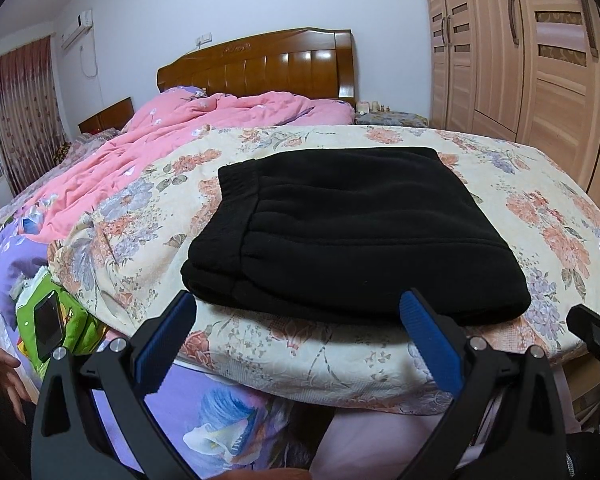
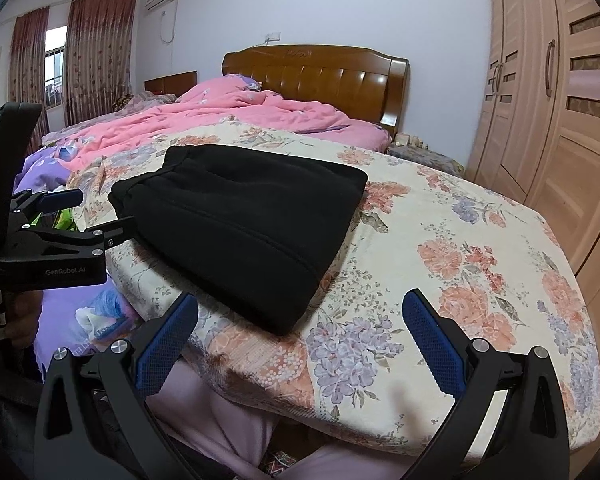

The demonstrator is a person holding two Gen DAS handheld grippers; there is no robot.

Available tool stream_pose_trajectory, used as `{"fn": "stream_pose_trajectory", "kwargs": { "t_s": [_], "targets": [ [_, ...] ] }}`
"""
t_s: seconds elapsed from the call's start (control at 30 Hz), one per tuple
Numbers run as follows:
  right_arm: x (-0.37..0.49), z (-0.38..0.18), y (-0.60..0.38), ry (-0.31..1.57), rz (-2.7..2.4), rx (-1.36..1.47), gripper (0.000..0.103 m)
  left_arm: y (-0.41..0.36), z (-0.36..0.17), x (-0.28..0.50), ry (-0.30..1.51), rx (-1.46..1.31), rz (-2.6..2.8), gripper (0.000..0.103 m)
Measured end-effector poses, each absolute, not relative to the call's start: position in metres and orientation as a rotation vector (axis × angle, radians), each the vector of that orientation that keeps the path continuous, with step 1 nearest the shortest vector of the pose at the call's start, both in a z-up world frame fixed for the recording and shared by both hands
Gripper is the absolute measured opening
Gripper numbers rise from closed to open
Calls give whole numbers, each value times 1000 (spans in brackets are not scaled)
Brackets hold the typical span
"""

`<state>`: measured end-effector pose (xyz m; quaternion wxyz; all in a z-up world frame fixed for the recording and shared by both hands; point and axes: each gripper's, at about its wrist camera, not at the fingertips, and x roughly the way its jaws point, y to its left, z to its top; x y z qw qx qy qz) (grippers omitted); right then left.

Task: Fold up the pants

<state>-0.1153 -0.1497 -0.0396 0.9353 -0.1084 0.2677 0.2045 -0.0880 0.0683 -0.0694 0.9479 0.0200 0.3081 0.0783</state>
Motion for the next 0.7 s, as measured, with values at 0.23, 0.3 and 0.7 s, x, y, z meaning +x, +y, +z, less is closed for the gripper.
{"fn": "stream_pose_trajectory", "kwargs": {
  "t_s": [0.23,0.3,0.7],
  "targets": [
    [-115,-40,-146,554,439,-224,98,66,-69,-87,628,48,162,102],
    [-116,-41,-145,555,444,-234,98,64,-69,-88,623,58,167,102],
    [-118,-40,-145,555,443,-228,98,75,-76,-85,666,-5,153,102]
  ]
}}
